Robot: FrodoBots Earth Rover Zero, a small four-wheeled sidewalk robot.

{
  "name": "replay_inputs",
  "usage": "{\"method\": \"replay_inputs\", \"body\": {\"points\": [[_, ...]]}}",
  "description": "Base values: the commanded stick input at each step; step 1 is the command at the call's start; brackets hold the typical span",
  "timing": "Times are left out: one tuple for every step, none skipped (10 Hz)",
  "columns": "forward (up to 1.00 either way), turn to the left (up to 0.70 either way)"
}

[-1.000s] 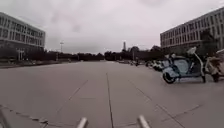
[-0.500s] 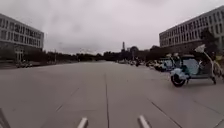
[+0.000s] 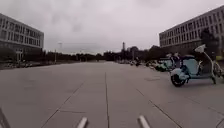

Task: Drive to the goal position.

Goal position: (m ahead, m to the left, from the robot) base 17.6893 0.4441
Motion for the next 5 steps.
{"method": "replay_inputs", "body": {"points": [[0.54,0.0],[1.0,0.02],[1.0,0.4],[1.0,0.35],[1.0,0.18]]}}
